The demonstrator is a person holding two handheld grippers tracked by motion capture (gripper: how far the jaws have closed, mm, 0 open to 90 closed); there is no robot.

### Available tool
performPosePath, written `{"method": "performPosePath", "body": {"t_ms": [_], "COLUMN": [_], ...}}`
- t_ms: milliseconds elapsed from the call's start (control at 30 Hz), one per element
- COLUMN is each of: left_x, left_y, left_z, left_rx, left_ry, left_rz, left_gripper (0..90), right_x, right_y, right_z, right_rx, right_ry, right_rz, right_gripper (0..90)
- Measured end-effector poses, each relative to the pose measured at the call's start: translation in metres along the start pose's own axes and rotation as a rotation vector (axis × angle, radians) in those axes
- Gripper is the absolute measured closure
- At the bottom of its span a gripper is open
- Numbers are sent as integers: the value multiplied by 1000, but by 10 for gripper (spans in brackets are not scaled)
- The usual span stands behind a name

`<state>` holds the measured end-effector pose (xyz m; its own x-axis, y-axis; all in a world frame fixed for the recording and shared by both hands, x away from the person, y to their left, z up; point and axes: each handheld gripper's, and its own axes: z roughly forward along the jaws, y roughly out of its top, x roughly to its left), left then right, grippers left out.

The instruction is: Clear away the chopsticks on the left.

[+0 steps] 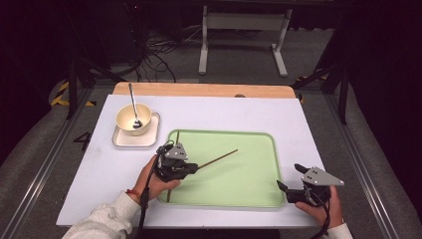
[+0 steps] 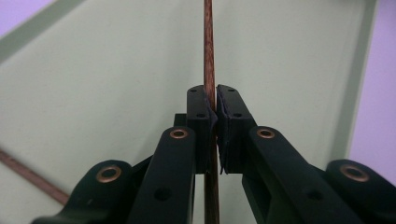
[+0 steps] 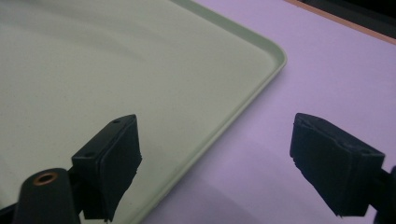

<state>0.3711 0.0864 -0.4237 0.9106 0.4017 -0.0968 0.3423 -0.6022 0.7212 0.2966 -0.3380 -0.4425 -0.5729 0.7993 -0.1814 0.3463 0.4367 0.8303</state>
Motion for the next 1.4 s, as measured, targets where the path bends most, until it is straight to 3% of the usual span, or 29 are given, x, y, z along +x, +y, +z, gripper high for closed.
{"method": "performPosePath", "body": {"t_ms": [233,600,767,1033,1300,1400], "left_x": [-12,-25,-27,-27,-25,-23], "left_y": [2,-4,-10,-12,-11,-11], "left_z": [10,24,30,32,32,31], "left_rx": [23,61,91,95,94,70], "left_ry": [-36,-50,-46,-58,-64,-76], "left_rz": [1,-10,-17,-19,1,12], "left_gripper": [851,850,850,843,748,720], "right_x": [0,0,0,0,0,0], "right_y": [0,0,0,0,1,1], "right_z": [0,0,0,0,-1,-2], "right_rx": [0,0,-1,-1,-3,-19], "right_ry": [1,5,1,1,2,-3], "right_rz": [-1,0,0,-1,-1,-3], "right_gripper": [165,165,165,164,164,165]}}
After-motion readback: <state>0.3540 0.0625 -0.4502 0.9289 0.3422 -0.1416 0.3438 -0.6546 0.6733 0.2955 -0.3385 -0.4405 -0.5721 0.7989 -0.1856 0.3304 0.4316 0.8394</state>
